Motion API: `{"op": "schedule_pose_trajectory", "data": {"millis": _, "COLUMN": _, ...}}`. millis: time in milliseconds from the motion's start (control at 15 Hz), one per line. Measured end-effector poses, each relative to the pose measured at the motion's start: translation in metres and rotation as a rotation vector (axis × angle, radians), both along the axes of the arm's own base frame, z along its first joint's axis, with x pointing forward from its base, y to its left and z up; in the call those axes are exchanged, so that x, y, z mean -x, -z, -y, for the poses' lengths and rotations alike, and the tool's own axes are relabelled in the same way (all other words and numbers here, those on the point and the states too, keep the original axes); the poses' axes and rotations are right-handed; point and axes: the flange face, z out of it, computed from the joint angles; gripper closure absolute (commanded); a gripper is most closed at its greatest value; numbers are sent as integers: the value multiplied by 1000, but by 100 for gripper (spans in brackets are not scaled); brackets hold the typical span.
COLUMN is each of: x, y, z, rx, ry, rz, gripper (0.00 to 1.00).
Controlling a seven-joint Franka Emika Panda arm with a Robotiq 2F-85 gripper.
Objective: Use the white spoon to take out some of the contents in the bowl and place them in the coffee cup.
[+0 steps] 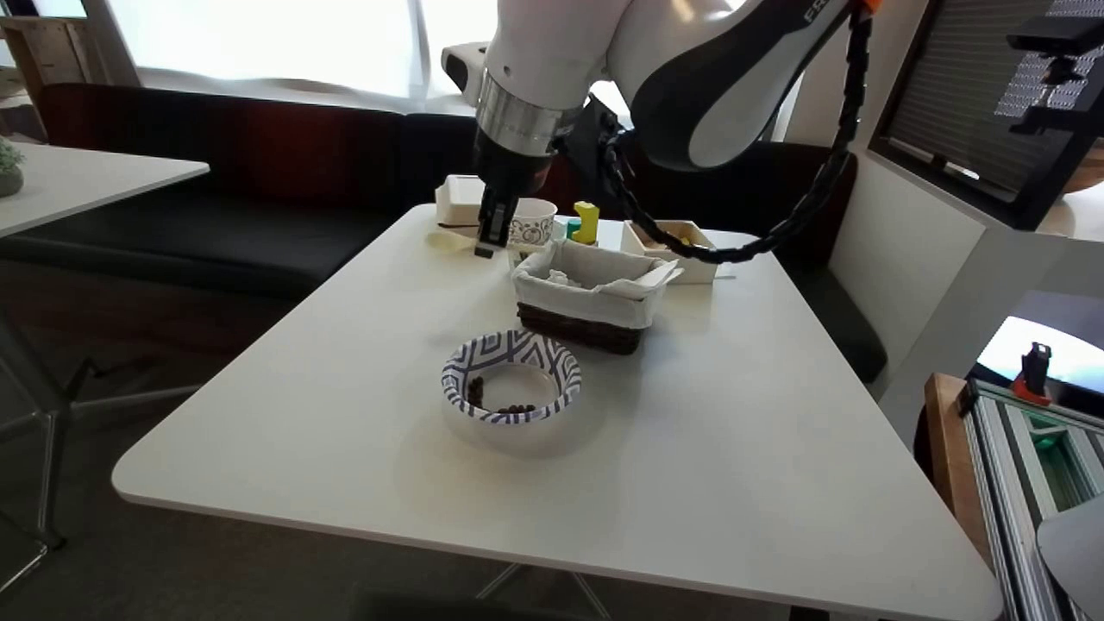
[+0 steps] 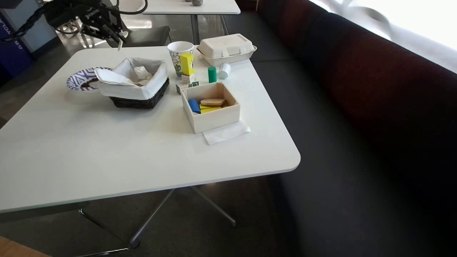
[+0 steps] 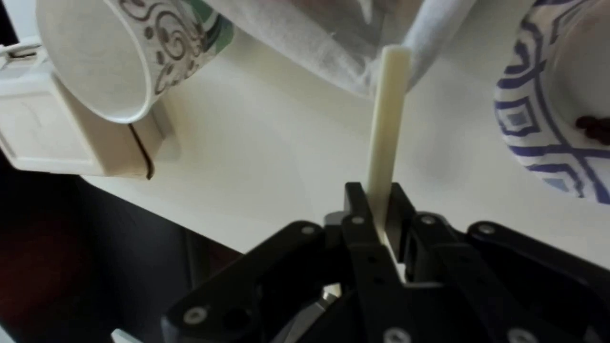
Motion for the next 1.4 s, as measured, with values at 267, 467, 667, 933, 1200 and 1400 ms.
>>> {"op": "schedule_pose_trajectory", "data": {"millis": 267, "x": 36, "y": 46, "z": -32, "rx": -67, "ry": -44, "rz": -192, "gripper": 96}}
{"op": "schedule_pose_trajectory", "data": {"millis": 467, "x": 58, "y": 66, "z": -53, "rx": -118, "ry": -68, "rz": -348, "gripper": 61}}
{"op": "schedule_pose_trajectory", "data": {"millis": 667, "x": 59, "y": 68, "z": -49, "rx": -158, "ry": -69, "rz": -436, "gripper": 45}}
{"op": "schedule_pose_trajectory", "data": {"millis": 933, "x": 45, "y": 55, "z": -30, "rx": -137, "ry": -51, "rz": -421, "gripper": 14}}
{"op": "schedule_pose_trajectory", "data": {"millis": 1200, "x": 32, "y": 0, "z": -25, "rx": -183, "ry": 8, "rz": -321, "gripper": 0}}
{"op": "schedule_pose_trajectory", "data": {"millis": 1400, "x": 37, "y": -45, "z": -33, "rx": -252, "ry": 26, "rz": -321, "gripper": 0}}
